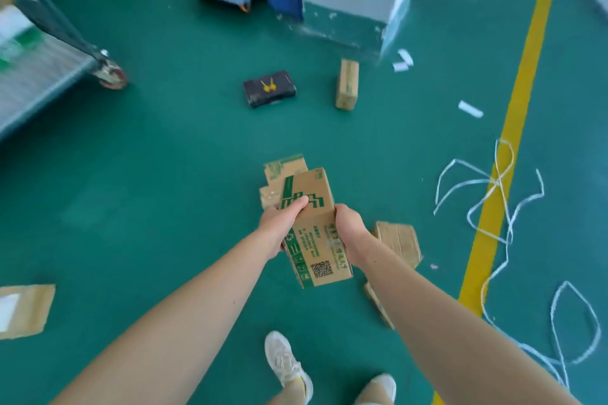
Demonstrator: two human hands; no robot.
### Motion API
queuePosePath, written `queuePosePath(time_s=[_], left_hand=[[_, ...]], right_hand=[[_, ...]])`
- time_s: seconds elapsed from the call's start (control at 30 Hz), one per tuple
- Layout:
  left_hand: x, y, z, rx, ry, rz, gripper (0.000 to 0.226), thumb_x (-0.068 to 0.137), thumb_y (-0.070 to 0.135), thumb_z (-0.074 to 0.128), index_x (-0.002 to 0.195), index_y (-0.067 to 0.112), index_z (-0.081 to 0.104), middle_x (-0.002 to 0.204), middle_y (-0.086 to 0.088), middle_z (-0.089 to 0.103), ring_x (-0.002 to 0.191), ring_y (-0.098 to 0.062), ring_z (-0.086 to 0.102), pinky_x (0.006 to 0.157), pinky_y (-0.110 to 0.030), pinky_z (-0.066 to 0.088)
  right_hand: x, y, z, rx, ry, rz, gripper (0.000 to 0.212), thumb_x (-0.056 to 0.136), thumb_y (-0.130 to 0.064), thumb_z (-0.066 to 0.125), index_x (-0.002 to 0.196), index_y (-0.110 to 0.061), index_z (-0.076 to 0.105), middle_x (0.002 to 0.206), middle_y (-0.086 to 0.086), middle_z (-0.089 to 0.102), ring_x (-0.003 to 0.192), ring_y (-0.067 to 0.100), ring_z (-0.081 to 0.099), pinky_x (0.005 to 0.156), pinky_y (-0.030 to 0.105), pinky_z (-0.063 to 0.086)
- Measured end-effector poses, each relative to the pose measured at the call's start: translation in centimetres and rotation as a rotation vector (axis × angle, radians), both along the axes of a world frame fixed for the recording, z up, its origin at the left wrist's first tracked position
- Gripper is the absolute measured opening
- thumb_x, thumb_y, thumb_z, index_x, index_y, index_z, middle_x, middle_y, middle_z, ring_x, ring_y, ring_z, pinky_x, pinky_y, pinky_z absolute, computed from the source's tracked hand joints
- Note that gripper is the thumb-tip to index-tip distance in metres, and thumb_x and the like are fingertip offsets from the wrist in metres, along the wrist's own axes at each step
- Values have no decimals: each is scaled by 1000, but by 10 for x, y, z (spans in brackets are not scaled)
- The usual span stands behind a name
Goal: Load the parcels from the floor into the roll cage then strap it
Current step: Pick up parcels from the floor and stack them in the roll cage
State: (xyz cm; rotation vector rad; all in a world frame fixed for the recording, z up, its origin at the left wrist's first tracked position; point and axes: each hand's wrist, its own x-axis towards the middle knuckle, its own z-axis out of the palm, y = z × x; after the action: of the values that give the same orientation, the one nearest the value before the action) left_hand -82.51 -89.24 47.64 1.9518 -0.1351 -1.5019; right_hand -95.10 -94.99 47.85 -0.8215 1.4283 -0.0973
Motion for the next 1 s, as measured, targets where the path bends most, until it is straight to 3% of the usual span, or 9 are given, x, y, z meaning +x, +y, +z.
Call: queuePosePath(time_s=[0.17, 0.27, 0.33, 0.43, 0.5, 0.63, 0.77, 0.87, 1.0], left_hand=[[61, 6, 69, -93, -70, 64, 61, 79, 61, 67, 116, 14, 59, 107, -8, 69, 93, -23, 67, 73, -36, 54], [102, 16, 107, -148, -100, 132, 67, 77, 64, 66, 122, 16, 55, 110, -7, 67, 95, -23, 67, 69, -36, 53], [128, 24, 131, -192, -124, 183, 62, 82, 60, 64, 122, 14, 54, 109, -8, 67, 95, -23, 66, 66, -35, 50], [163, 41, 163, -241, -166, 225, 47, 89, 49, 63, 116, 11, 59, 106, -9, 67, 93, -21, 64, 66, -34, 49], [183, 53, 181, -268, -184, 251, 46, 88, 47, 65, 116, 11, 60, 106, -8, 67, 92, -20, 64, 67, -33, 51], [216, 75, 206, -361, -170, 334, 72, 72, 61, 75, 124, 17, 53, 111, -5, 68, 95, -22, 67, 63, -30, 55], [251, 93, 219, -394, -187, 387, 107, 47, 74, 82, 133, 24, 43, 116, -3, 65, 101, -21, 65, 77, -38, 57], [278, 100, 222, -392, -180, 433, 120, 35, 75, 84, 134, 26, 39, 117, -3, 65, 101, -22, 66, 81, -42, 58], [323, 99, 220, -456, -165, 565, 105, 47, 61, 88, 132, 24, 40, 115, -8, 66, 99, -24, 68, 74, -41, 59]], right_hand=[[61, -5, 67, -80, -72, 96, 40, 100, -30, 29, 111, -13, 64, 101, 12, 69, 93, 31, 66, 95, 50, 53], [103, -8, 108, -143, -112, 183, 32, 103, -28, 31, 99, -15, 61, 91, 7, 65, 84, 24, 61, 81, 37, 54], [130, -6, 133, -197, -152, 236, 31, 104, -28, 33, 99, -16, 61, 87, 4, 64, 81, 22, 60, 80, 36, 52], [169, 0, 160, -309, -234, 308, 34, 103, -23, 36, 124, -24, 62, 106, 4, 69, 96, 23, 65, 93, 42, 54], [195, 5, 176, -396, -273, 375, 43, 102, -14, 36, 137, -28, 56, 120, 6, 65, 103, 24, 65, 88, 38, 55], [243, 19, 208, -513, -288, 525, 55, 98, -3, 36, 146, -27, 50, 121, 3, 58, 108, 25, 61, 92, 37, 53], [289, 26, 229, -554, -334, 629, 50, 99, -3, 41, 141, -28, 55, 125, 4, 60, 100, 19, 62, 73, 26, 50], [324, 25, 234, -549, -358, 708, 46, 98, -6, 46, 135, -28, 61, 124, 4, 65, 102, 21, 66, 89, 33, 55], [388, 16, 237, -544, -381, 846, 46, 96, -5, 49, 134, -27, 61, 129, 6, 62, 107, 23, 64, 101, 41, 51]])
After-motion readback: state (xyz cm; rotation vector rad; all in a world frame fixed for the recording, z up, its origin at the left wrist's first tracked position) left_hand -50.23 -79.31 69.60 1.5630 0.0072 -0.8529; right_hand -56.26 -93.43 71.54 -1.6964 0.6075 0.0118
